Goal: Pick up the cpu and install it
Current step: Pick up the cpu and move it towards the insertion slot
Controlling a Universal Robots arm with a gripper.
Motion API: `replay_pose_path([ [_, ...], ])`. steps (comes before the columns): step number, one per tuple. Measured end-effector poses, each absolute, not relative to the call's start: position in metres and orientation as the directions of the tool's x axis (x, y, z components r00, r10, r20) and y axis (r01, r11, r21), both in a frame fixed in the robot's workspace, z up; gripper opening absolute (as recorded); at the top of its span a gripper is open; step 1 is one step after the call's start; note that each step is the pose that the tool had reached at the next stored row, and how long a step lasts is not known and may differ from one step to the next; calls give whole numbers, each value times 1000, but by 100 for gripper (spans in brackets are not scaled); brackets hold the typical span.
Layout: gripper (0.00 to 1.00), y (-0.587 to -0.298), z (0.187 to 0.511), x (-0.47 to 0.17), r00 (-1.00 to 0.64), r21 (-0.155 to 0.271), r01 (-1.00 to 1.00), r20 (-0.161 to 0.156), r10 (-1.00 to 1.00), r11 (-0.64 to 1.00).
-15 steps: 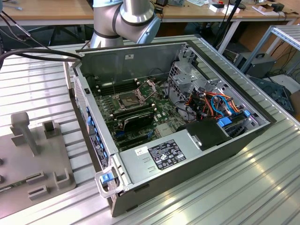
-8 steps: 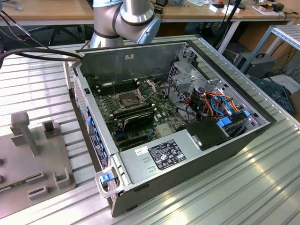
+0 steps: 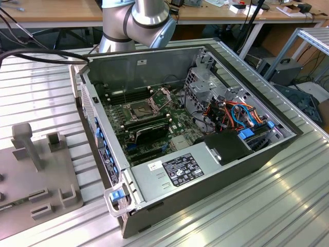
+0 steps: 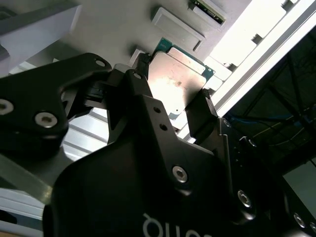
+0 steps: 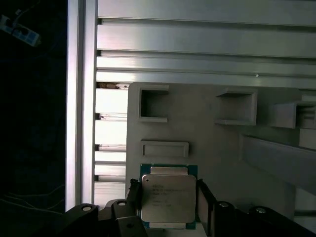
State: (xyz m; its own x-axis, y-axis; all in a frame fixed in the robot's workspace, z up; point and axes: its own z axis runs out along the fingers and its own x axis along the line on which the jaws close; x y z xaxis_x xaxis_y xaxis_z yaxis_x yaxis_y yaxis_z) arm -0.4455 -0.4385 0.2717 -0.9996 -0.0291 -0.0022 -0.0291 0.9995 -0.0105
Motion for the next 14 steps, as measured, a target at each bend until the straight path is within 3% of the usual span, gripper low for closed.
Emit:
replay_pose_path([
  [14,55,-438,283,-445,-1000,-9,-29,-2,-29,1000],
])
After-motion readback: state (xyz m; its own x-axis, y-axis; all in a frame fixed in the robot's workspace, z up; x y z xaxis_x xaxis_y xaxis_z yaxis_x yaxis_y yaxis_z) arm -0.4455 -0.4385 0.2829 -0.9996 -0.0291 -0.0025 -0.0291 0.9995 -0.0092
